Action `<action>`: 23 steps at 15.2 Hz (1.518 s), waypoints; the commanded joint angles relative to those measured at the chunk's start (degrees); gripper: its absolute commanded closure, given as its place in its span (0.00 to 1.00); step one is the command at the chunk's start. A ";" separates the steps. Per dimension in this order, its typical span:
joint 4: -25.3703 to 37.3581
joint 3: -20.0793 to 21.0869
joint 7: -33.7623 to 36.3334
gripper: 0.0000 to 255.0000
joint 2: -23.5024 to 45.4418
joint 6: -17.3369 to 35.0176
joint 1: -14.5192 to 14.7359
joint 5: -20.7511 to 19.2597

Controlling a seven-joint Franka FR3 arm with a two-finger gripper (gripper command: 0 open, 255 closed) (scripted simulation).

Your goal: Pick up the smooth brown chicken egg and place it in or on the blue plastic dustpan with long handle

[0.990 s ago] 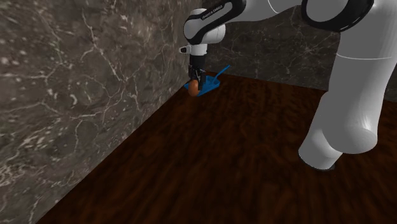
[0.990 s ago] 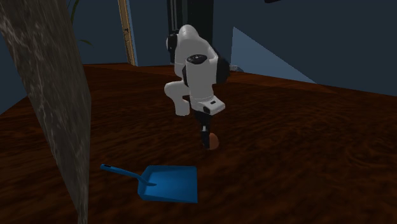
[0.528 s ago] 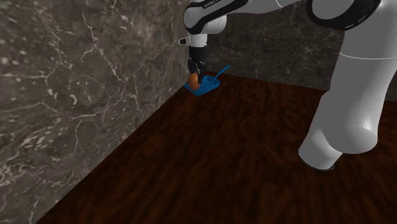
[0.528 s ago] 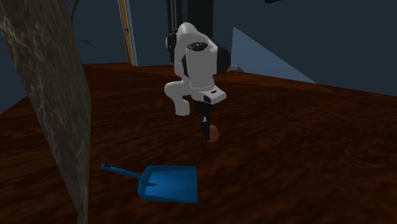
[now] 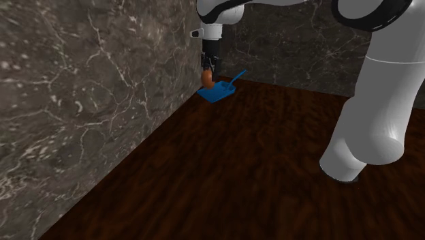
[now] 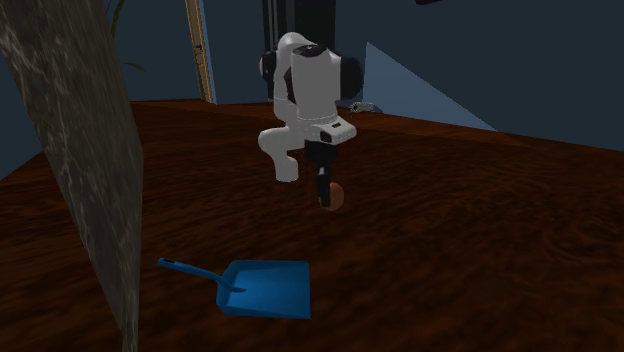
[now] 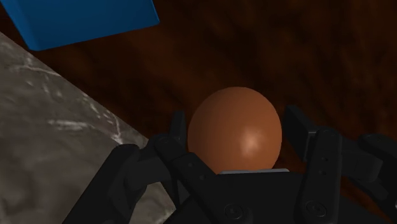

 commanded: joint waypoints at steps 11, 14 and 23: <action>14.19 -3.78 -9.72 1.00 8.38 -7.91 -7.42 2.15; 20.36 -4.70 -13.20 1.00 12.77 -10.50 -10.79 3.46; 53.20 -4.80 -20.50 1.00 33.30 -24.18 -25.43 8.93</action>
